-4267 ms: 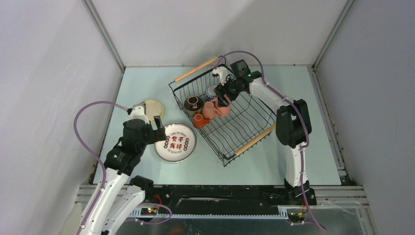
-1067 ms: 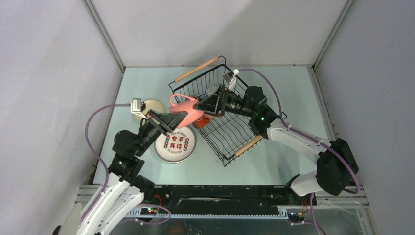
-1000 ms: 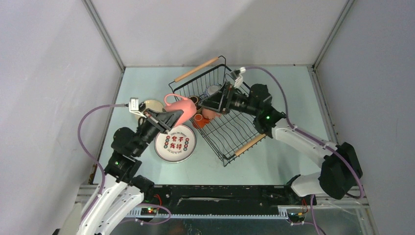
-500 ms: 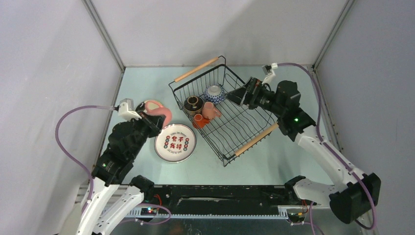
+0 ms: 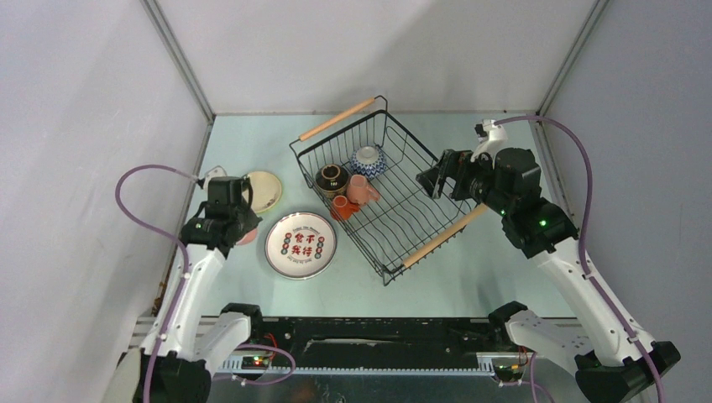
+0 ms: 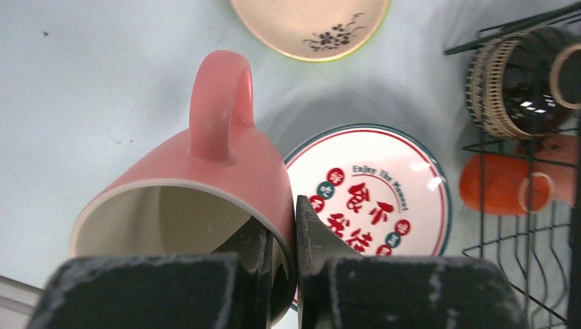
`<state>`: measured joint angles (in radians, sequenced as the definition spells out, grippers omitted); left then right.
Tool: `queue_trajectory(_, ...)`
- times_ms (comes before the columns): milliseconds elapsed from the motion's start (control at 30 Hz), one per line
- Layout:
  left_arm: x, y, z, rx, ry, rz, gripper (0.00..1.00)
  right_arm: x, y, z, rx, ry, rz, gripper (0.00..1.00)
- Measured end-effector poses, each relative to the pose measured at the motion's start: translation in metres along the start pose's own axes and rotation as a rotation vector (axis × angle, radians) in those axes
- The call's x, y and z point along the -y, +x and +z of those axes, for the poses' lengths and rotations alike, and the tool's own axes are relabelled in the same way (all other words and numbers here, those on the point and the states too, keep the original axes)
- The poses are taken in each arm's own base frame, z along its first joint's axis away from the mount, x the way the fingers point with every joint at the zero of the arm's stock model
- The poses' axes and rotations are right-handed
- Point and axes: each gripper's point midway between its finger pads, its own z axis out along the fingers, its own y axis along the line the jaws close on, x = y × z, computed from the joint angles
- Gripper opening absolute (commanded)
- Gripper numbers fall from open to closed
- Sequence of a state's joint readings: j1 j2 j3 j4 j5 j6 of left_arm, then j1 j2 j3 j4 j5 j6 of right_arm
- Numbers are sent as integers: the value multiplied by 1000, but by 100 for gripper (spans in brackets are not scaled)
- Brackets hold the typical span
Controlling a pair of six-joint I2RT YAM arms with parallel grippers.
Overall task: Unload the mixed dishes from the dish rack
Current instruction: Place the cup at the center of the board.
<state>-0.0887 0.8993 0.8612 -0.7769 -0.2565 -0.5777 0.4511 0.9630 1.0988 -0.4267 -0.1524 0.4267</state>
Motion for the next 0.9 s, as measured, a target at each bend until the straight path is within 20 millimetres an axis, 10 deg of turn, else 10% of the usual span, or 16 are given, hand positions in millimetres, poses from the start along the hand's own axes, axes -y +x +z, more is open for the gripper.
queue_trajectory(600,-34,45,83,-296,-167,67,7,34,6,-12,-17,158,-142,100)
queue_trajectory(900,-33,45,87,-303,-160,84,39,43,6,-11,-21,196,-170,100)
